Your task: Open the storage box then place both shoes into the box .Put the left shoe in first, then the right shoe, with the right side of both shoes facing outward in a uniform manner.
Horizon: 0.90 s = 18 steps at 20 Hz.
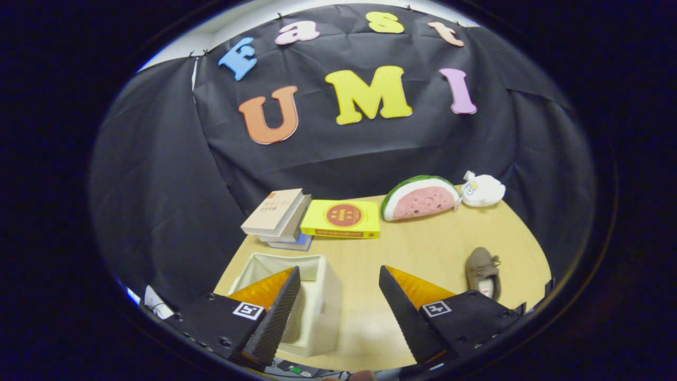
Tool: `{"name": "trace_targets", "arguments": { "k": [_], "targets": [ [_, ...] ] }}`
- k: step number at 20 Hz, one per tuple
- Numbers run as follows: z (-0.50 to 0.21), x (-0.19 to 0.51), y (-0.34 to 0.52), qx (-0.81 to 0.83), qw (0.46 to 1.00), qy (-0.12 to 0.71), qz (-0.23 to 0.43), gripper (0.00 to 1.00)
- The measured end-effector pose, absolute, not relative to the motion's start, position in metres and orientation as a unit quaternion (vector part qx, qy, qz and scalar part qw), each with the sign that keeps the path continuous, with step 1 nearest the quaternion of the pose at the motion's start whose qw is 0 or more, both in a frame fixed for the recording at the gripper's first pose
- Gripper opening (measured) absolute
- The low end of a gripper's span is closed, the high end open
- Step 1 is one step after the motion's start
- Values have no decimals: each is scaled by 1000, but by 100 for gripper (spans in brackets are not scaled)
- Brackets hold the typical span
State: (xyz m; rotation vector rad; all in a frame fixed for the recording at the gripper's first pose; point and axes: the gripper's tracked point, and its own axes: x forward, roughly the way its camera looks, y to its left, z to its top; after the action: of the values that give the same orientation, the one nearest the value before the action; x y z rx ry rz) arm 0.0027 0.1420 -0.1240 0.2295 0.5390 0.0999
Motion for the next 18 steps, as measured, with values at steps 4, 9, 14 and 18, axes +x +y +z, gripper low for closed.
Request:
{"name": "trace_targets", "arguments": {
  "k": [4,9,14,18],
  "targets": [
    [-140,3,24,97,961,259,3,92],
    [-202,5,-88,83,950,300,-24,92],
    [-291,5,-145,93,923,372,-42,92],
    [-349,11,-152,109,900,422,-33,93]
  ]
}}
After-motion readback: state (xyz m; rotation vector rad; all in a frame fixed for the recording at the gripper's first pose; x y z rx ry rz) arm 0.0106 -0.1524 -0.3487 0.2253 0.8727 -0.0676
